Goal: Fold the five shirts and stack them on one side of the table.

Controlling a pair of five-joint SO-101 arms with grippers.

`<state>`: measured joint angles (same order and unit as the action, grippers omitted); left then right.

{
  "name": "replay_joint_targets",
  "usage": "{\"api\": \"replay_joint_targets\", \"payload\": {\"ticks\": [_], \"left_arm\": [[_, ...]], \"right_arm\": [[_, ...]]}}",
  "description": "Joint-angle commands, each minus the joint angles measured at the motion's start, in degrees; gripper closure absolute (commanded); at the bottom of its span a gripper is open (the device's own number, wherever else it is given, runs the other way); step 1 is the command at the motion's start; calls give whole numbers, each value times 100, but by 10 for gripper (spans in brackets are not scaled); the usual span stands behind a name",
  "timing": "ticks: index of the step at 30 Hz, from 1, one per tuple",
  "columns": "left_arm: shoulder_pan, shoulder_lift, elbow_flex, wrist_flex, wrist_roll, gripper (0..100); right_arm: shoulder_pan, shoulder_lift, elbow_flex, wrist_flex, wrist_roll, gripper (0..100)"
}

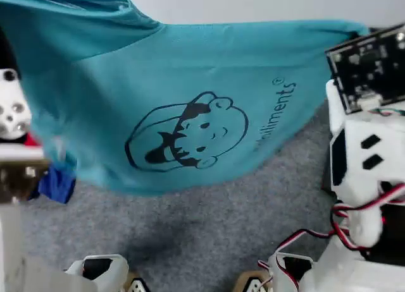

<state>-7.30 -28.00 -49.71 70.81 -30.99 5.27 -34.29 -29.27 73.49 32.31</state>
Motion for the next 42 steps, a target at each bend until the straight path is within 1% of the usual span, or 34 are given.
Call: {"api": "replay_joint_targets", "payload": {"ticks": [1,3,6,11,15,18,21,24,28,32,37,39,42], "left_arm": [[9,-53,-338,299,-229,995],[9,-53,-523,545,-431,995],[9,-53,-910,941,-633,995],[-26,-53,-1640,1538,-791,995],[-35,-53,-2220,1802,-835,995],[-35,-53,-2536,1873,-835,995],[-35,-53,-2677,1890,-835,995],[-44,-53,-2695,2145,-835,995],[-35,18,-2642,2374,-835,995],[-35,193,-2053,2391,-835,995],[-26,501,-462,2347,-835,995],[0,712,338,2163,-835,995],[-18,1108,1569,1398,-835,995]], "right_arm": [[66,-92,-352,-242,237,988],[75,-92,-457,-251,457,988],[84,-119,-695,-171,536,988],[92,-558,-791,338,607,988],[92,-1015,-791,813,897,988],[119,-1341,-791,1059,905,988],[444,-1525,-791,1112,905,988],[725,-1534,-774,1112,905,988],[752,-1253,-563,1112,914,988],[708,-857,114,1059,914,988],[338,-338,1169,1015,914,988],[127,-119,1644,699,914,988],[-13,242,2400,-154,914,988]]}}
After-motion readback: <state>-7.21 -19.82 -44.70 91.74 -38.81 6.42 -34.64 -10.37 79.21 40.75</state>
